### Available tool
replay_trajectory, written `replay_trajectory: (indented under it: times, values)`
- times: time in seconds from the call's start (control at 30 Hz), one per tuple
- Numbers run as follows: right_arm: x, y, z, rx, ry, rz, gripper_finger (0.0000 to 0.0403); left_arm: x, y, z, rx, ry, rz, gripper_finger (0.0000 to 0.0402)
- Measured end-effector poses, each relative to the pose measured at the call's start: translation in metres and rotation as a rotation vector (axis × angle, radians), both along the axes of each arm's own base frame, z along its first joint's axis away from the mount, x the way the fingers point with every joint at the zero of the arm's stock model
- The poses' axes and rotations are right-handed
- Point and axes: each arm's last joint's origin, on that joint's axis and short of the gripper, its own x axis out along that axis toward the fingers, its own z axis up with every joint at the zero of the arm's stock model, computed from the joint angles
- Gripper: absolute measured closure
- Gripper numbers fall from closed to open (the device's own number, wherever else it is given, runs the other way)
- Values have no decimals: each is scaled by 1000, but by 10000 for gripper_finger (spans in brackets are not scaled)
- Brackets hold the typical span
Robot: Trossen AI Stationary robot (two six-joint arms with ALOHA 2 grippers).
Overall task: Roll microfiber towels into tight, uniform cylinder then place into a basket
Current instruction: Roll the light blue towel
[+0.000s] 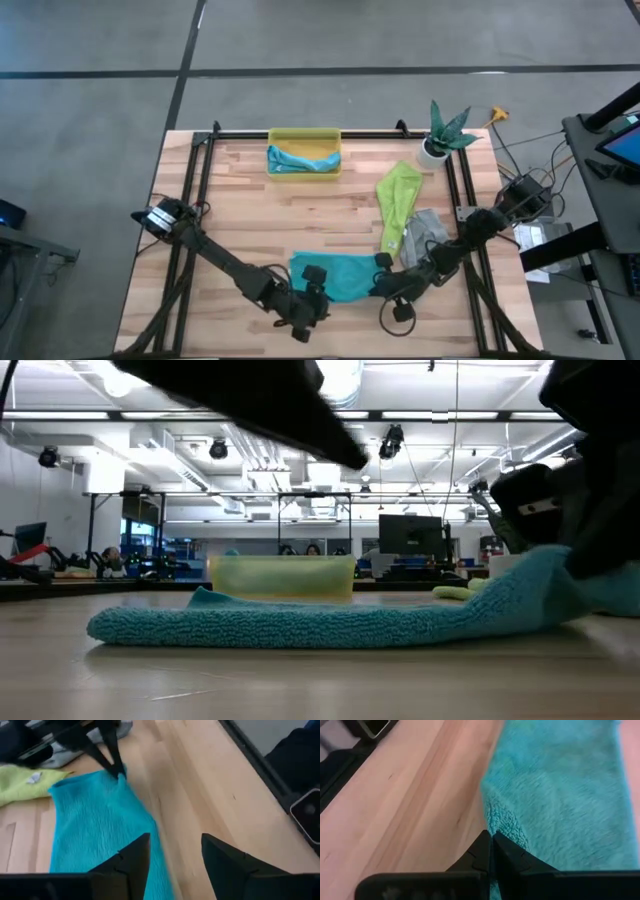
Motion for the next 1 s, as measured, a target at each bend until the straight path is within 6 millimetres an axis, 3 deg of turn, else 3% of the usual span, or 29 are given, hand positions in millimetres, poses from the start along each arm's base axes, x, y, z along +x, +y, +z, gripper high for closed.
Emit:
replay_trajectory:
  times: [0.27, 0.57, 0.77, 1.0]
  values:
    - [10, 7, 13, 24, -42, -7, 394, 12, 14, -8, -1, 2, 43, 237]
    - [3, 3, 5, 15, 116, -64, 394, 29, 1, -63, -18, 148, -46, 237]
    - [2, 2, 3, 30, 128, -73, 394, 34, -1, -61, 12, 173, -26, 237]
    - [3, 3, 4, 39, 123, -66, 394, 30, 3, -33, 64, 150, 56, 237]
